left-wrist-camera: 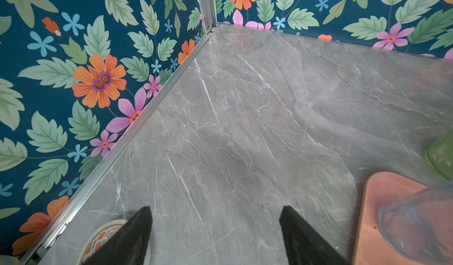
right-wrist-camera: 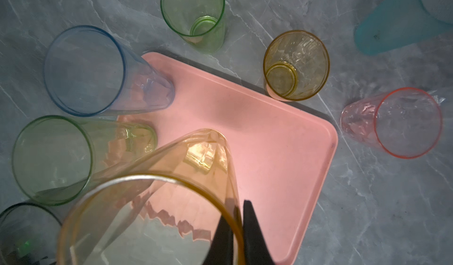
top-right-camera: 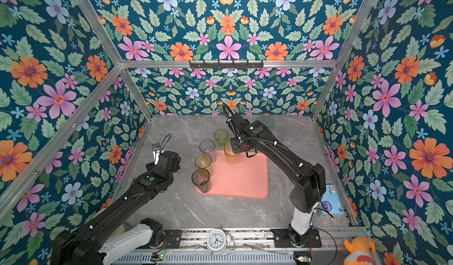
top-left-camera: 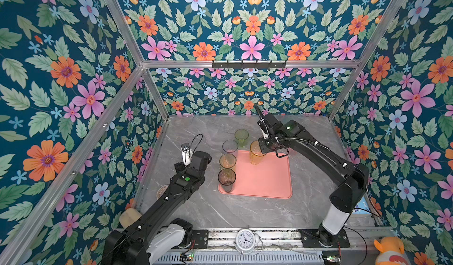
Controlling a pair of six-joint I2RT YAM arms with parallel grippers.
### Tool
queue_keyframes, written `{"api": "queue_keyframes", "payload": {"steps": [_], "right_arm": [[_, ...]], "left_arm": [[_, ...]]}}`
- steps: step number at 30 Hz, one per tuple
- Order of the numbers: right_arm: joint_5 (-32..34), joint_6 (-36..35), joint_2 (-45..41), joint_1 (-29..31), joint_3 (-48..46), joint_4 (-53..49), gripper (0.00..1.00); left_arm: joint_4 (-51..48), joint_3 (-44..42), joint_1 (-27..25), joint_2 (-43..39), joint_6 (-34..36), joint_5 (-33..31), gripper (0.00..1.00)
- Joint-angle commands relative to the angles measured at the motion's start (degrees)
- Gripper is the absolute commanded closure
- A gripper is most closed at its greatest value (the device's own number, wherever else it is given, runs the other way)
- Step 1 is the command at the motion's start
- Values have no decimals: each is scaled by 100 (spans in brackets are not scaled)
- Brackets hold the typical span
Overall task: Place the glasses into the tray
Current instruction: 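Carry the yellow glass with the right gripper toward the tray, then lower the yellow glass onto the tray beside the other glasses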
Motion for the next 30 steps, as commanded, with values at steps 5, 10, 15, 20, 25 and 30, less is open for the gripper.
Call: {"api": "queue_keyframes", "payload": {"steps": [5,10,15,20,25,30], "right_arm": [[169,128,124,6,-109,359,100],[272,119,238,6,-171,488,100],[332,119,403,2,-185,523,100],[344,99,560,4,-182,563,100],[332,-21,714,-20,-154,604,100],[345,-21,805,-64,-143,641,100]], "left_arm": [[57,2,2,-3,-26,-81,16],[59,-10,2,-47,-18,-88,16],[59,-16,2,-43,-20,-65,16],[68,-14,2,-36,-21,-40,16],[82,-36,2,-43,-24,10,17],[82,-59,2,-124,-7,-12,17]]}}
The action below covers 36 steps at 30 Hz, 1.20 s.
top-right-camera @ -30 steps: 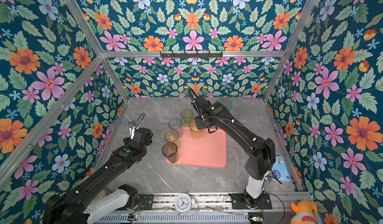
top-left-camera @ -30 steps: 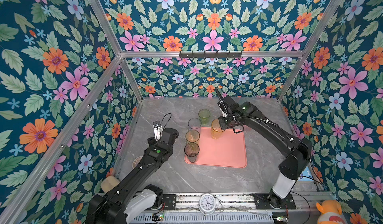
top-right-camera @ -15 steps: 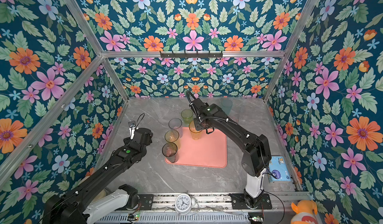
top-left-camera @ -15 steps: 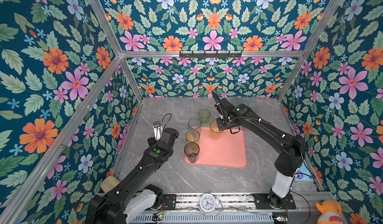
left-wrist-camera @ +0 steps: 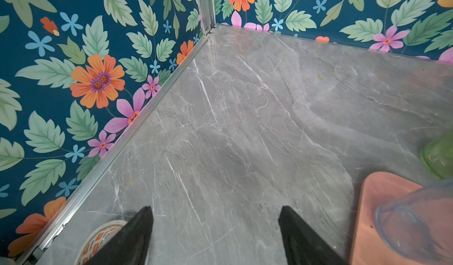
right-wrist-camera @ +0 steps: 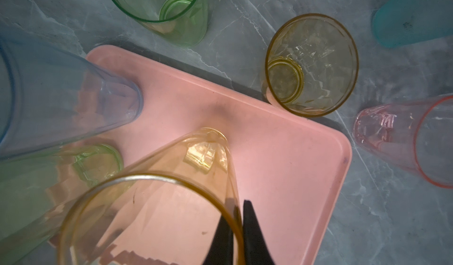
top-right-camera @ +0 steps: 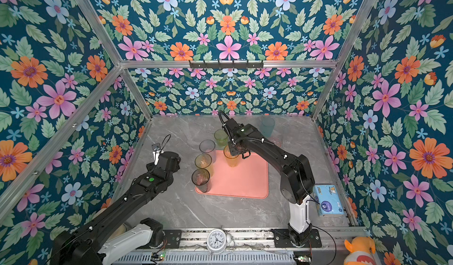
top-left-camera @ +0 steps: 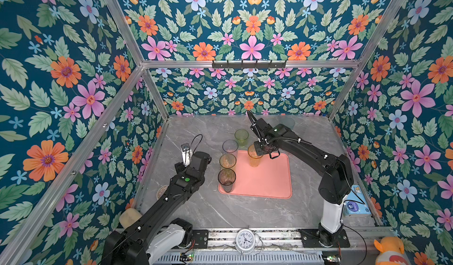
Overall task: Place the glasses into the tray
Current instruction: 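Lower the yellow glass onto the tray beside the other glasses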
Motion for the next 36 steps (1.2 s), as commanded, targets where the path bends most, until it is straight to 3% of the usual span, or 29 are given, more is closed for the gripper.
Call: {"api": "queue_keyframes", "payload": {"steps": [1,36], "right_arm": [[77,-46,26,-26,35,135,100],[51,-9,521,-111,394,177,99]], "left_arm": [[45,-14,2,-61,-10,-25,17],[115,-15,2,-73,75,150,19]]}}
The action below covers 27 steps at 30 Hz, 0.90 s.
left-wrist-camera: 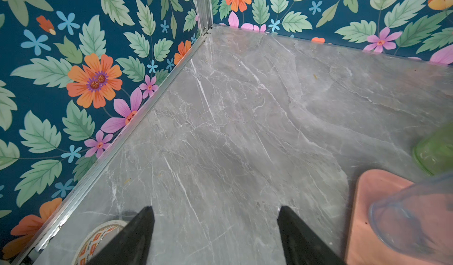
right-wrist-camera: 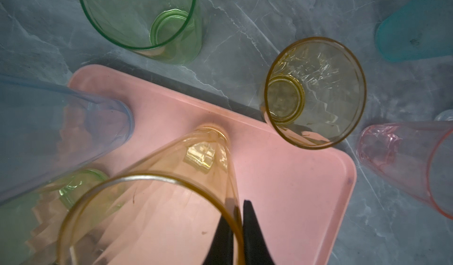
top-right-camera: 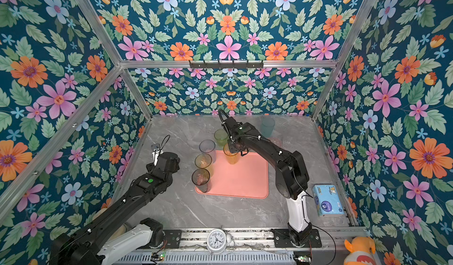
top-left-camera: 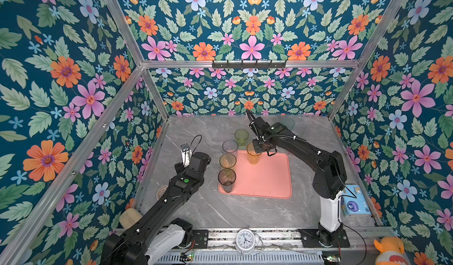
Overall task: Place the glasses into the tray
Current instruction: 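Lower the yellow glass onto the tray beside the other glasses, then open the right gripper and raise it off the yellow glass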
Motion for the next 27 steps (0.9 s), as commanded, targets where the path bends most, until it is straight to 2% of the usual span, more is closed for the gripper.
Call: {"api": "queue_keyframes", "payload": {"steps": [1,4,5,10,17,22,27], "right_arm": [[9,76,42,-4,68,-2,95],[1,80,80,3,135,-76,79],[1,92,110,2,166,-113,77],[66,128,152,3,302,-238,74],[88,54,66,3,652,-410,60],[106,-113,-146,3,963,-476,58],[446,-317,-205,-10,1378,-651,57]], "left_arm": [[96,25,2,18,47,48,19],[101,23,0,22,51,57,19],[100,25,2,25,50,53,19],[102,17,2,9,55,68,19],[144,15,2,16,88,119,19],[131,42,2,9,88,119,19],[126,18,2,-43,59,96,19]]}}
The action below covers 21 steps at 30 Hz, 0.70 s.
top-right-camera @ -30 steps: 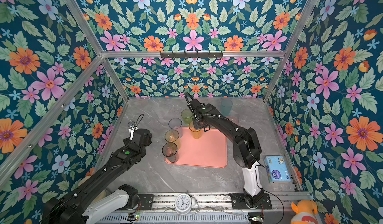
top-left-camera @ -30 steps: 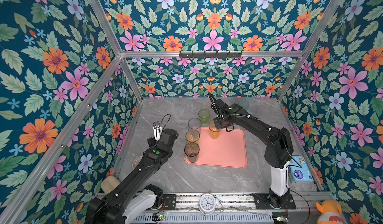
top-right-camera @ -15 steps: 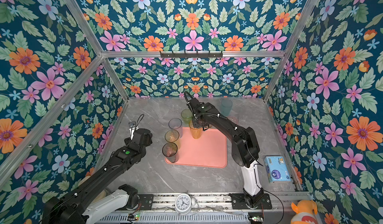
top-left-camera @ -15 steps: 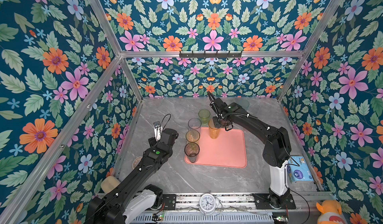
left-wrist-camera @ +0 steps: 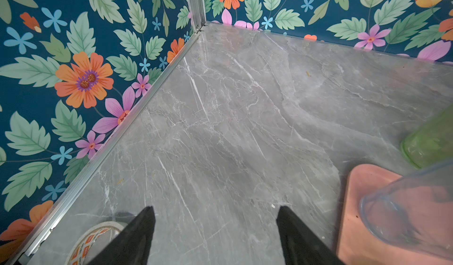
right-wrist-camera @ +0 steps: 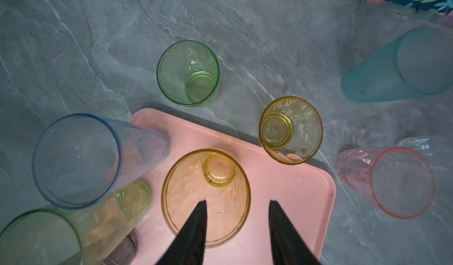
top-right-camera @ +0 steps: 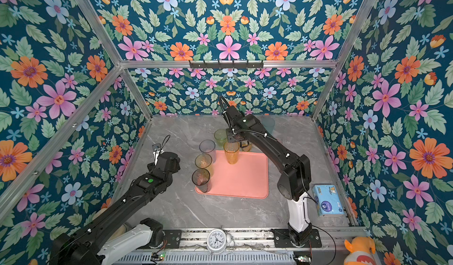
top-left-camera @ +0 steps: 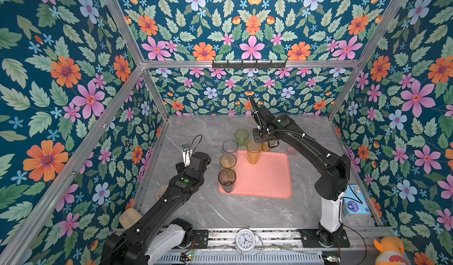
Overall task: Place the glasses into the tray
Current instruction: 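Open the right gripper and raise it off the yellow glass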
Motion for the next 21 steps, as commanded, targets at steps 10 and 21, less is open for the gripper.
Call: {"api": "queue_keyframes", "payload": {"steps": [10,21], "right_arm": [[495,-399,-39,-370,860,-288,54],[666,-611,126,-999,1275,-263,49]], "left_arm": [[70,26,2,-57,24,-67,19],[22,50,2,-66,-6,-78,19]]}}
